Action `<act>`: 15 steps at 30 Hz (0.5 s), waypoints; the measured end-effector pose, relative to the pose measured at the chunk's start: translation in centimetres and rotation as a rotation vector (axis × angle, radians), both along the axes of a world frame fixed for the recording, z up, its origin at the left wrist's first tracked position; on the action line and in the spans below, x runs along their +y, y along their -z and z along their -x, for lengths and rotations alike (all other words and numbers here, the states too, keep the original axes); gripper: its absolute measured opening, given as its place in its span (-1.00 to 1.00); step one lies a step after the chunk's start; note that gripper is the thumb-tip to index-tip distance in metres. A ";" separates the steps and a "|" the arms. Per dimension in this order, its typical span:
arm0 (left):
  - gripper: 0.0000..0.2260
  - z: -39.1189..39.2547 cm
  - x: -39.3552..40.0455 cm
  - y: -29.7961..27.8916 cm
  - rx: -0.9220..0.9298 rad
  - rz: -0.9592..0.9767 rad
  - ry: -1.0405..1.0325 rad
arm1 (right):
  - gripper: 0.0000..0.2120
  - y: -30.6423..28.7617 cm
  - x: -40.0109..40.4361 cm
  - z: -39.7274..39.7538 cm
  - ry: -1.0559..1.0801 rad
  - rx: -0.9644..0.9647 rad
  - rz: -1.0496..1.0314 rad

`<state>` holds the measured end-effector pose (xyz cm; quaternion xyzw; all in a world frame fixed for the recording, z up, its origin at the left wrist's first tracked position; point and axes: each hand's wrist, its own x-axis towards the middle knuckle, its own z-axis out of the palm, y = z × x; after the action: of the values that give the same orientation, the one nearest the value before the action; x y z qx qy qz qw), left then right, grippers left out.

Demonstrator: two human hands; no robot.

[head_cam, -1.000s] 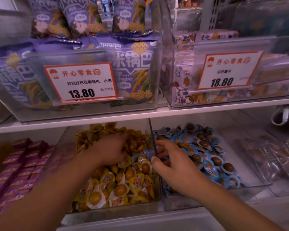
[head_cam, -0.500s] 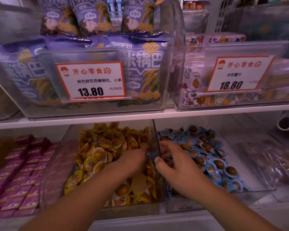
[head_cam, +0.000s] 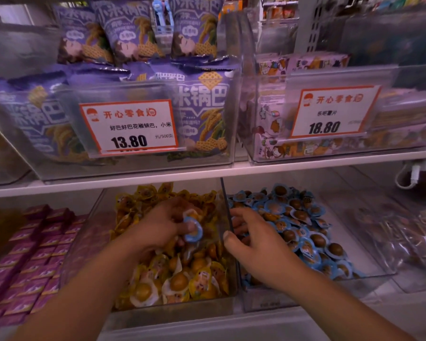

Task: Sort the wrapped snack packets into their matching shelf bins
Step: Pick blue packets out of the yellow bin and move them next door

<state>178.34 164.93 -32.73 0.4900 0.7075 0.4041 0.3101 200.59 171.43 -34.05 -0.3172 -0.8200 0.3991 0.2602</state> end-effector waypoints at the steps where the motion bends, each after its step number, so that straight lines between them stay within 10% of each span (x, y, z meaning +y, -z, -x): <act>1: -0.78 0.4 -0.9 -0.3 -0.031 0.011 0.000 | -0.58 0.0 0.0 0.0 0.005 -0.003 -0.003; 10: -0.43 -2.0 -2.6 1.9 1.020 0.171 0.204 | -0.34 -0.3 -0.6 0.0 0.035 -0.057 -0.026; 15: -0.63 -2.8 -1.2 1.5 0.891 0.279 0.416 | -0.36 -0.3 -0.6 -0.1 0.043 -0.076 -0.040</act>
<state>181.15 163.71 -34.22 0.6992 0.7056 -0.0125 0.1148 200.66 170.82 -33.75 -0.3444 -0.8300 0.3648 0.2437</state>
